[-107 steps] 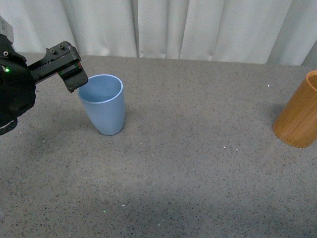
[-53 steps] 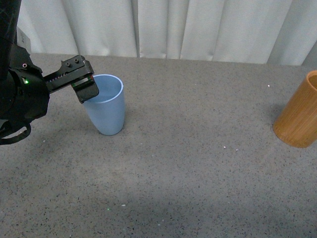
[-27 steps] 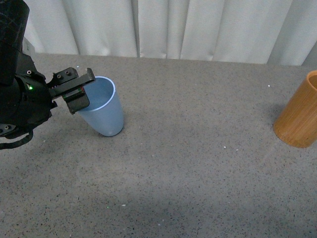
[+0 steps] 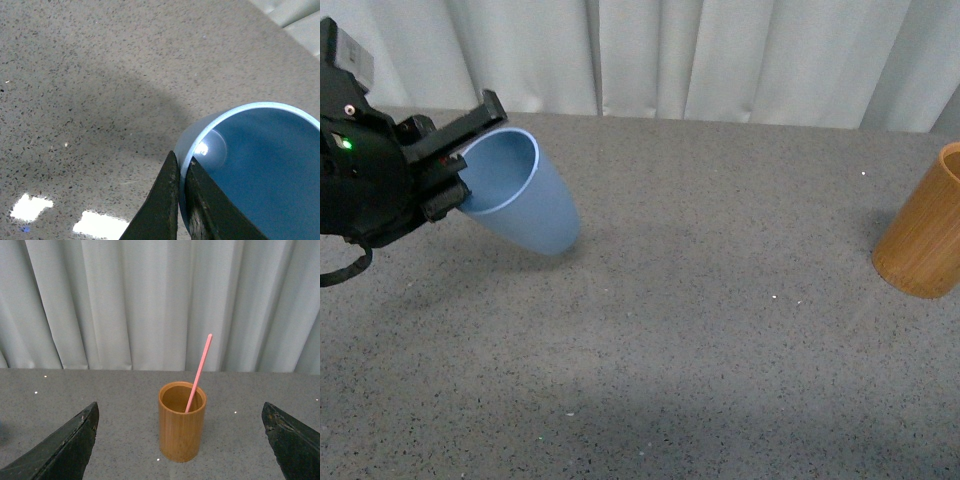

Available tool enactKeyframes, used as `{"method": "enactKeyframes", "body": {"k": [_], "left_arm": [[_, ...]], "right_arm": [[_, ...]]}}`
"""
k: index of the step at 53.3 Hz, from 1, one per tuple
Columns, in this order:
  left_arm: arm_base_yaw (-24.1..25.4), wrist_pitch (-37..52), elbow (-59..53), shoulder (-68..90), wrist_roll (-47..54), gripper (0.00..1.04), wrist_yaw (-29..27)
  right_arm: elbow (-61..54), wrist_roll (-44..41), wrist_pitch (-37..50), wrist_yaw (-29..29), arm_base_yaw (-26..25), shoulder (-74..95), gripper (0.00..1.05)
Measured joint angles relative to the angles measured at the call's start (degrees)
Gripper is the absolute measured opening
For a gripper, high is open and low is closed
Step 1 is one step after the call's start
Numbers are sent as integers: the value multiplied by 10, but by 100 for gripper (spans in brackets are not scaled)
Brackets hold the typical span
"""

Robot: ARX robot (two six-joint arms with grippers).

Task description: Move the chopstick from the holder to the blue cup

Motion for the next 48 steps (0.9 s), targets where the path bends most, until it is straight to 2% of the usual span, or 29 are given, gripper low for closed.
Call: {"method": "enactKeyframes", "body": {"k": [13, 25, 48], "left_arm": [[-4, -2, -13, -66, -36, 4, 4], [-51, -14, -3, -77, -54, 4, 5], [-101, -8, 32, -18, -69, 4, 23]], "right_arm": [[0, 0, 0, 0, 0, 0, 95], [0, 0, 0, 0, 0, 0, 95], [0, 0, 0, 0, 0, 0, 95]]}}
